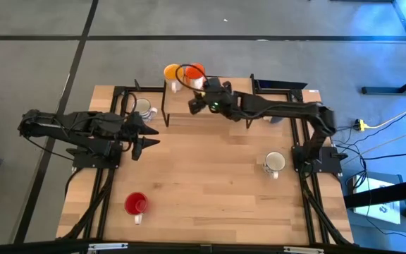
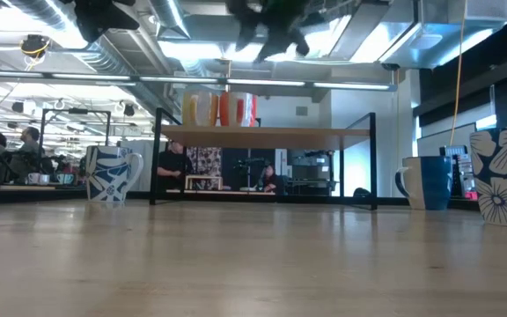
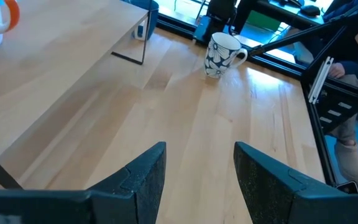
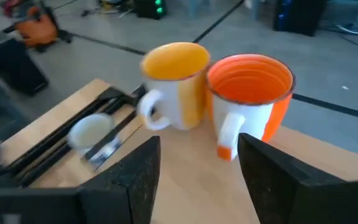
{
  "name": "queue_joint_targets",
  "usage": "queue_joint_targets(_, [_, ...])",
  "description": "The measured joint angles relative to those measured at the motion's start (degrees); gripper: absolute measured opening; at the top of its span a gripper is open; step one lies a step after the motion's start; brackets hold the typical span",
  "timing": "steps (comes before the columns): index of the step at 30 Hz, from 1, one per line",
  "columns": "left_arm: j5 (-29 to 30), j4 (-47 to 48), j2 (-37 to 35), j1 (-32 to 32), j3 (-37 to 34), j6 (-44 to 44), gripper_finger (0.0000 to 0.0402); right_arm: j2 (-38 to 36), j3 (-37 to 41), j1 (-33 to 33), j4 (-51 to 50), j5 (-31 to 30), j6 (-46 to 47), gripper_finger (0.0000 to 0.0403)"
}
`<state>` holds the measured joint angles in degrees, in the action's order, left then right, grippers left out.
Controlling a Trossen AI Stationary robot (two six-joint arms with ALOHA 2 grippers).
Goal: Place coffee mugs
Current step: Put the blue mug on the shelf
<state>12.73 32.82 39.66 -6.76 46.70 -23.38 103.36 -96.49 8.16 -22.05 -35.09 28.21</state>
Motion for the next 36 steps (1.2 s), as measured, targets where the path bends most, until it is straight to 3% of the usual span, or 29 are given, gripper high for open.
queue_joint_targets(6, [-1.19, 1.53, 0.0, 0.0, 0.0, 0.0, 0.0183, -8.38, 0.15, -5.0, -13.66, 1.5, 2.06, 0.0202])
queue_joint_targets(11, [-1.92, 2.53, 0.04, 0.0, 0.0, 0.0, 0.0183, -15.34, 3.64, -8.48, -26.06, 1.88, 10.96, 0.0202])
queue_joint_targets(19, [-1.92, 2.78, 0.02, 0.0, 0.0, -0.44, 0.0183, -29.72, 22.11, -9.89, -32.36, -1.21, 28.13, 0.0202])
queue_joint_targets(28, [-1.26, 2.78, 0.02, 0.0, 0.0, -3.01, 0.0183, -42.14, 37.48, -1.77, -33.73, 2.79, 34.47, 0.0202])
queue_joint_targets(36, [0.29, 2.78, 0.02, 0.0, 0.0, -6.12, 0.0183, -43.23, 40.48, 12.63, -35.17, 5.18, 25.5, 0.0202])
